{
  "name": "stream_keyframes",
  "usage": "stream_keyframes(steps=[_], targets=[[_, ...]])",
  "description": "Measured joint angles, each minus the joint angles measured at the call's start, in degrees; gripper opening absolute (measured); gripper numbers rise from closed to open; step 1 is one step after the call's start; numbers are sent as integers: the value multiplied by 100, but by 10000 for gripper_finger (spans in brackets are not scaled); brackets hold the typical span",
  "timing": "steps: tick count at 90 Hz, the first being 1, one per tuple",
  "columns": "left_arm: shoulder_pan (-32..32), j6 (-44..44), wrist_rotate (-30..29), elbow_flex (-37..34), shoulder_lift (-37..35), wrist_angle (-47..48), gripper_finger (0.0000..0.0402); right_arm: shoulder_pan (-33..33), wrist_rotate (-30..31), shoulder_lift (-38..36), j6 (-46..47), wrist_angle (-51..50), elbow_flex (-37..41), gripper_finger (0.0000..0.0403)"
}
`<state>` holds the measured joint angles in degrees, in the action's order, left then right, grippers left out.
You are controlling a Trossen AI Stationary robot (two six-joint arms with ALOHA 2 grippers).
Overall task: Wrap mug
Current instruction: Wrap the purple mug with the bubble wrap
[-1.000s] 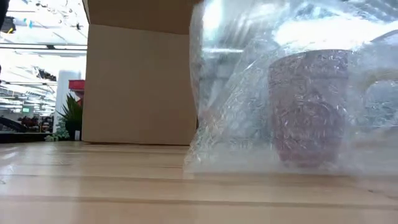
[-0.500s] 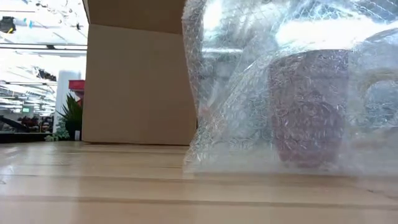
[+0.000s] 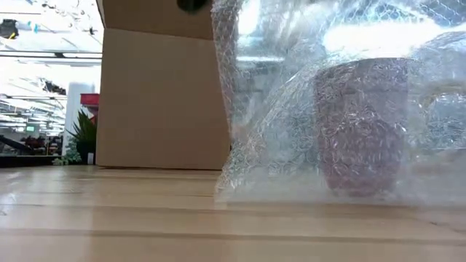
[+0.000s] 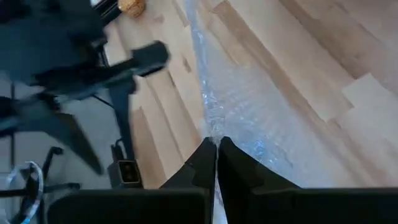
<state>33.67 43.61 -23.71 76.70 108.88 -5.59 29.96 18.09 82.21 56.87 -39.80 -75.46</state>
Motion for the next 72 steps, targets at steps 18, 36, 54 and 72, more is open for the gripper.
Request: stream_keyframes(steps=[18, 36, 54, 72], targets=[[-162, 149, -156, -519, 0, -506, 139, 6, -4, -2, -73, 269, 0, 0], [-212, 427, -160, -609, -5, -822, 139, -15, -9, -37, -293, 205, -154, 0], [173, 77, -555, -596, -11, -1175, 129, -88, -17, -42, -490, 89, -195, 0], [108, -28, -1000, -381, 185, -1101, 102, -86, -261, -48, -508, -140, -195, 0]])
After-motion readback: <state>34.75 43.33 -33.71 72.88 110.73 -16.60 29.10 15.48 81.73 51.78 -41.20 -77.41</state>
